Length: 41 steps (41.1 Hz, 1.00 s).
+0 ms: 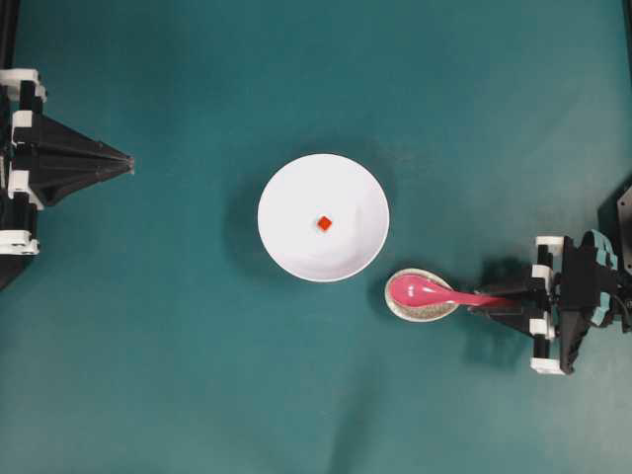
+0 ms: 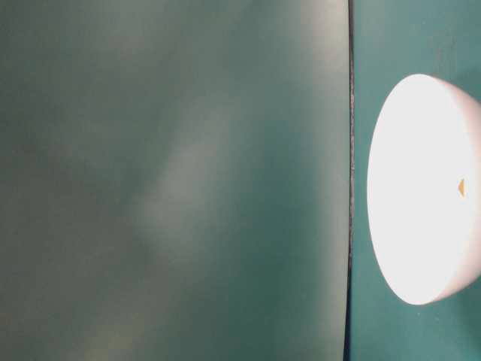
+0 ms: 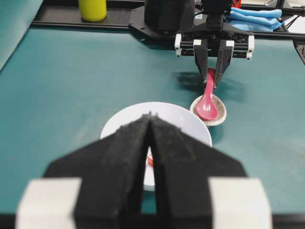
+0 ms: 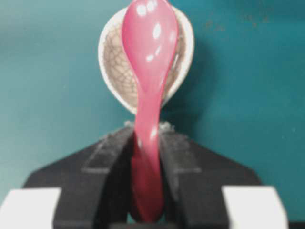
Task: Grip the spoon and scoop the red block from the bowl with right arm.
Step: 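Lift the pink spoon and swing it over the white bowl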
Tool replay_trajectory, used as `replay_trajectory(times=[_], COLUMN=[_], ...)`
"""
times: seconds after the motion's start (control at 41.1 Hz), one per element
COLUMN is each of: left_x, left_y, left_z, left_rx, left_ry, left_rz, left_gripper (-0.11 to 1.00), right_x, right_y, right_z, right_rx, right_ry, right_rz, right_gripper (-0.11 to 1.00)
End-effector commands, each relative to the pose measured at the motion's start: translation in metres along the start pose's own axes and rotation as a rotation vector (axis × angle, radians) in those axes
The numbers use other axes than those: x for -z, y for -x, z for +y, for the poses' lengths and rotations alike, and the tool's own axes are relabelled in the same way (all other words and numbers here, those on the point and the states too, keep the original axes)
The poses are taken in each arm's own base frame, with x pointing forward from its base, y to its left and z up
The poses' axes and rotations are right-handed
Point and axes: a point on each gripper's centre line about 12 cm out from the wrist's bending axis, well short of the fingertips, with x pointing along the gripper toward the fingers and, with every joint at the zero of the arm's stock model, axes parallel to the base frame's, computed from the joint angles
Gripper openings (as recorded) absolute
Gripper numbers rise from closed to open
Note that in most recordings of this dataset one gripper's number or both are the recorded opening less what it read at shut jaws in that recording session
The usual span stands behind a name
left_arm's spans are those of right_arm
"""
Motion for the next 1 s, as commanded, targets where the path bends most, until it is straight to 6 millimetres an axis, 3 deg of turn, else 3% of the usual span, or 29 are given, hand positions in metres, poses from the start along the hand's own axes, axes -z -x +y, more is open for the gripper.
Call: replay_trajectory(times=[0.0, 0.195, 0.389, 0.706, 0.973], left_x=[-0.008, -0.008, -0.01, -0.012, -0.012], left_y=[-0.002, -0.002, -0.002, -0.001, -0.002], left_z=[0.001, 0.0, 0.0, 0.0, 0.0], left_rx=[-0.003, -0.002, -0.002, -0.002, -0.002], left_ry=[0.0, -0.003, -0.003, -0.001, -0.001], left_rz=[-0.021, -0.021, -0.028, -0.038, -0.037], left_gripper=[0.0, 0.0, 0.0, 0.0, 0.0], right_x=[-0.004, -0.011, -0.038, -0.116, -0.18], right_y=[0.0, 0.002, 0.01, 0.021, 0.011], right_z=[0.004, 0.007, 0.015, 0.015, -0.014], right_rx=[-0.014, -0.027, -0.072, -0.11, -0.117], right_ry=[-0.002, -0.009, -0.021, -0.109, -0.236], right_rz=[-0.026, -0.046, -0.121, -0.212, -0.087], right_gripper=[0.22, 0.21, 0.21, 0.21, 0.21])
